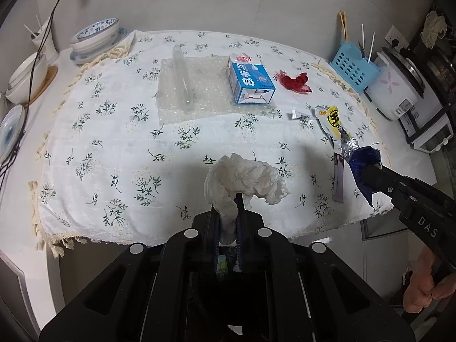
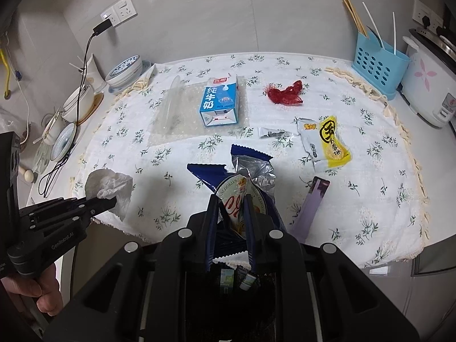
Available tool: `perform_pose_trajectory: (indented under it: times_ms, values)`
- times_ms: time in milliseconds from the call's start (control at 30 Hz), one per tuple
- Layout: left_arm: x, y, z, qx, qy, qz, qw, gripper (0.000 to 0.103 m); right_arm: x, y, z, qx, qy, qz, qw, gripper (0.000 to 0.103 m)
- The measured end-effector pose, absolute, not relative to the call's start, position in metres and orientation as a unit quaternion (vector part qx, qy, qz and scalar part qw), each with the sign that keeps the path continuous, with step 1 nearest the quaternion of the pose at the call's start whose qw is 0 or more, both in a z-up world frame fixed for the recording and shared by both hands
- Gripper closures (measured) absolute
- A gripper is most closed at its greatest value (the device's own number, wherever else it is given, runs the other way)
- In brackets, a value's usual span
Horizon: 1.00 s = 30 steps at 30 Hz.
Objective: Collect trash
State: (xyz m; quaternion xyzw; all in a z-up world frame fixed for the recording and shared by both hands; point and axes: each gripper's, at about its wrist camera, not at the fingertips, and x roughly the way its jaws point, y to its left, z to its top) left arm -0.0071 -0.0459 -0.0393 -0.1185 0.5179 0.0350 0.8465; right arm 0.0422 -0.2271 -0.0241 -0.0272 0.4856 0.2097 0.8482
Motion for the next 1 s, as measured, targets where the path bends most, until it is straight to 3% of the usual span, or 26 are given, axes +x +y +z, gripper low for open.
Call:
perform_pose_trajectory:
  times_ms: [1000]
  values:
    - [-0.084, -0.066, -0.077, -0.116, 0.538, 0.028, 0.835, 0.095, -0.039, -0.242, -0.060, -0.037, 0.512, 0.219, 0.830, 0.087]
